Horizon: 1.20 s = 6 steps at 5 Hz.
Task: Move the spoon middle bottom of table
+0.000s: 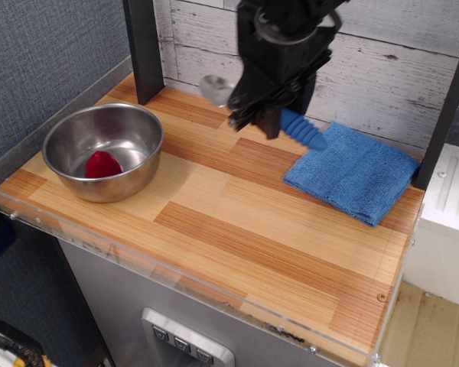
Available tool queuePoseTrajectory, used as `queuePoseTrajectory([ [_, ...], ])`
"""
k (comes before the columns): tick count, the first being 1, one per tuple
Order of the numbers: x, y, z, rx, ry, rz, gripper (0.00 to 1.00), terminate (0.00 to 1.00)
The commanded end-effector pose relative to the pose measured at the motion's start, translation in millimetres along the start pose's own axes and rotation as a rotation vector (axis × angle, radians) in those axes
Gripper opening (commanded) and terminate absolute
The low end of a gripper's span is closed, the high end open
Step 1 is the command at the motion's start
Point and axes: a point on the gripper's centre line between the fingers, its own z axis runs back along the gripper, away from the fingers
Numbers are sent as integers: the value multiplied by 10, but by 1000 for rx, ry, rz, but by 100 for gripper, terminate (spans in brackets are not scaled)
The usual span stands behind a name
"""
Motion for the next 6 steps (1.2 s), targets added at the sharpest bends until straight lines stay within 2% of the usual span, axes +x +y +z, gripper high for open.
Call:
queuePoseTrajectory([
  [1,-21,461,59,-3,-10,51,0,0],
  [3,-138,828,-141,23,8,47,0,0],
  [5,-430,910,-367,38,47,4,0,0],
  [6,-486,880,-529,47,64,-29,0,0],
])
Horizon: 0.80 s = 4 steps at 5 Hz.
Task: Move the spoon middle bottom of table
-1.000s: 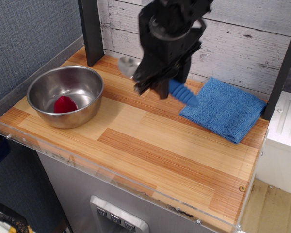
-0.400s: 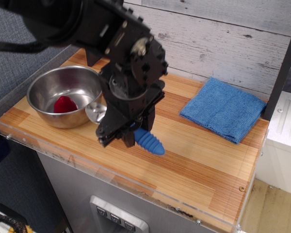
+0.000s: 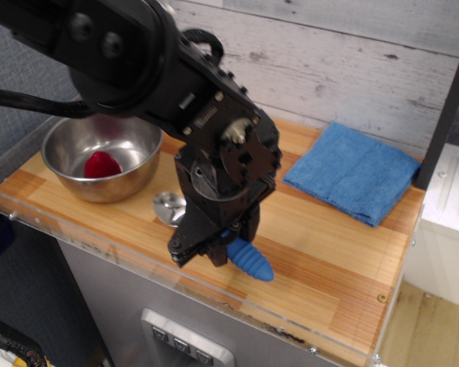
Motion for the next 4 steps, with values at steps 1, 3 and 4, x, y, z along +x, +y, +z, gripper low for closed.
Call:
queuePoseTrajectory([
  [1,-97,-44,-182,-6,18,-34,0,0],
  [3,-116,-43,-182,-9,53,-26,100,0],
  [4,-96,-66,-153,-25,48,-19,100,0],
])
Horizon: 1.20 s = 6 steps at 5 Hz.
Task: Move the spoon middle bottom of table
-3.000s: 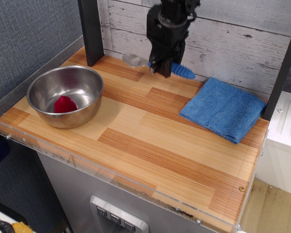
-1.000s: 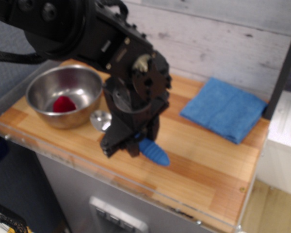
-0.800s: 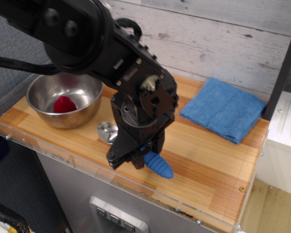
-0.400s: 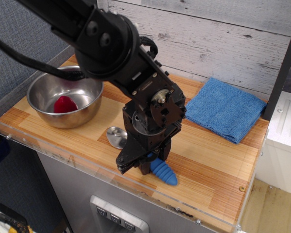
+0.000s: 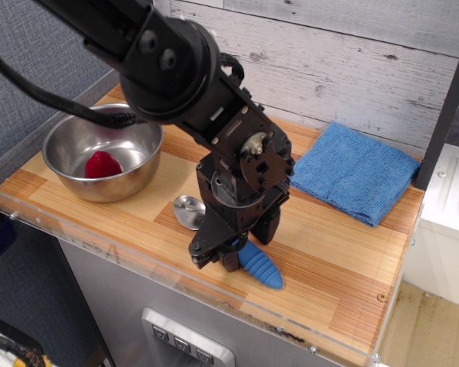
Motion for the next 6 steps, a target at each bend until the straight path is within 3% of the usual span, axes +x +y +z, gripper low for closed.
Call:
queuePoseTrajectory([
  [1,17,-26,155,-51,-11,5,100,0],
  [2,55,-91,260,-81,-23,15,100,0],
  [5,186,-390,903,-156,-101,2,100,0],
  [6,186,-390,903,-156,-101,2,100,0],
])
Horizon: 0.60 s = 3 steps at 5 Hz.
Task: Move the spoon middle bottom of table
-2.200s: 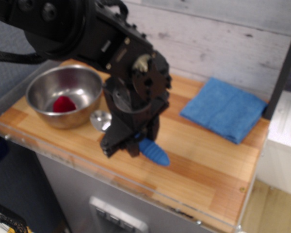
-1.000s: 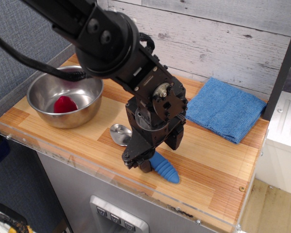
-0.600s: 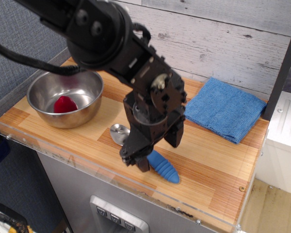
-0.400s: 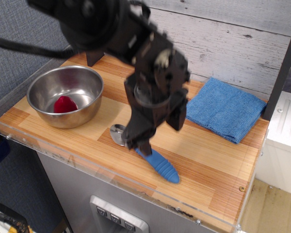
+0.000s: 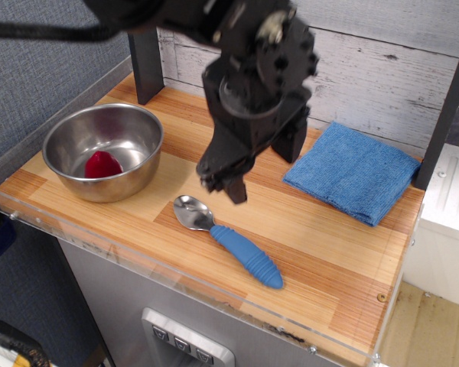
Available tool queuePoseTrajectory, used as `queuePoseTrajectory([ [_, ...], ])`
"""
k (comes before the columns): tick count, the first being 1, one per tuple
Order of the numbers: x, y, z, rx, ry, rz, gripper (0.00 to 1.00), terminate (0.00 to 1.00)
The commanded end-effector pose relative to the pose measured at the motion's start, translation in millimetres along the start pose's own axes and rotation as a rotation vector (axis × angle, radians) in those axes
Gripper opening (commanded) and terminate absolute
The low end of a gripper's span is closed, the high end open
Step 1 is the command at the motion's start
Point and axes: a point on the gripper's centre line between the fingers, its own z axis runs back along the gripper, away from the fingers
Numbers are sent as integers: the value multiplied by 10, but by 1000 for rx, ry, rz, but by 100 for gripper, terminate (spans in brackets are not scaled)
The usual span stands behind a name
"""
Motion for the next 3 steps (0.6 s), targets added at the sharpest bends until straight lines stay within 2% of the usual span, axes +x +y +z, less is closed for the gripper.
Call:
queuePoseTrajectory([
  [1,-27,-7,133,-41,-7,3,100,0],
  [2,-27,-7,133,-41,-7,3,100,0],
  [3,-27,-7,133,-41,-7,3,100,100],
])
